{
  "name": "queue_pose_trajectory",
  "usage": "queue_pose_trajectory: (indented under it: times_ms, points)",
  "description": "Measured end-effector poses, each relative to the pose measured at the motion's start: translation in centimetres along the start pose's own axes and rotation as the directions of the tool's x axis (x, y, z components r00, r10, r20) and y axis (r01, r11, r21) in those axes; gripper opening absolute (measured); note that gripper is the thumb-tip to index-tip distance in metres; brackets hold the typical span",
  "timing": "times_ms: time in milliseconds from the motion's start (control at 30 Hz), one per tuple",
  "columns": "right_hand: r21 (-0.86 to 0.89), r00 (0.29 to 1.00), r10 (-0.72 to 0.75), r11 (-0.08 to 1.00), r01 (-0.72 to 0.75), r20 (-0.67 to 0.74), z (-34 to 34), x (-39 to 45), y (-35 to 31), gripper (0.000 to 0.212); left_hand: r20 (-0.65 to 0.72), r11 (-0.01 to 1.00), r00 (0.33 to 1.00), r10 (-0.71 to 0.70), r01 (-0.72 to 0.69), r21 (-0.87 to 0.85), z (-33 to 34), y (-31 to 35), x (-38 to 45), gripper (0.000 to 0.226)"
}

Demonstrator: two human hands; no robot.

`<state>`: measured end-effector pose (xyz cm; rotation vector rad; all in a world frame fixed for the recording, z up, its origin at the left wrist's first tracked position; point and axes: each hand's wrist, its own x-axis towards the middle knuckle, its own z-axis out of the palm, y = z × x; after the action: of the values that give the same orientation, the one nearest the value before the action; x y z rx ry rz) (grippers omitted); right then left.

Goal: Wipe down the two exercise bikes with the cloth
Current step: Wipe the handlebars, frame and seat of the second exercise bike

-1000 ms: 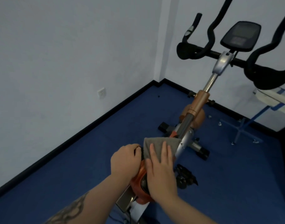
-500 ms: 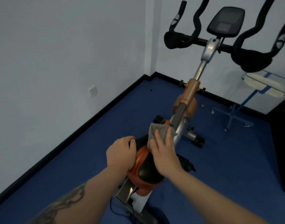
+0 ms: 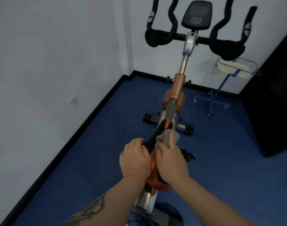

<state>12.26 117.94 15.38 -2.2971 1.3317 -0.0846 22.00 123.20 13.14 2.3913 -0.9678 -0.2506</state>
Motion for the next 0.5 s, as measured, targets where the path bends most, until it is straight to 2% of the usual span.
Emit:
queue_pose_trajectory:
  times_ms: [100, 167, 233, 267, 333, 400, 500]
  points:
    - [-0.104, 0.988, -0.149, 0.984, 0.144, -0.043, 1.6, -4.9, 0.5, 0.053, 0.025, 0.995, 0.996, 0.089, -0.090, 0.041, -0.2, -0.1, 0.1, 0.042]
    - [0.030, 0.977, -0.181, 0.982, 0.186, -0.114, 2.3, -6.7, 1.0, 0.050, 0.092, 0.986, 0.983, 0.161, -0.165, 0.040, -0.4, -0.4, 0.0, 0.043]
    - [0.222, 0.994, -0.041, 0.973, 0.063, -0.101, 1.6, -5.4, 1.0, 0.042, 0.178, 0.961, 0.949, 0.260, -0.272, 0.047, -0.7, -0.7, 0.4, 0.040]
    - [0.324, 0.995, 0.084, 0.944, -0.065, -0.045, 1.1, -4.1, 1.1, 0.044, 0.215, 0.948, 0.932, 0.293, -0.313, 0.066, -0.9, -0.8, 0.9, 0.038]
    - [0.457, 0.940, 0.339, 0.830, -0.318, 0.038, 0.1, -2.2, 0.9, 0.054, 0.253, 0.936, 0.919, 0.303, -0.338, 0.103, -1.0, -0.8, 1.9, 0.035]
    - [0.475, 0.913, 0.405, 0.811, -0.342, -0.035, 0.8, -3.3, 0.5, 0.058, 0.252, 0.935, 0.918, 0.306, -0.339, 0.100, -1.3, -0.8, 1.9, 0.032]
    - [0.447, 0.932, 0.333, 0.862, -0.241, -0.140, 3.6, -7.3, 0.1, 0.062, 0.238, 0.939, 0.920, 0.313, -0.337, 0.066, -1.3, -1.0, 1.8, 0.031]
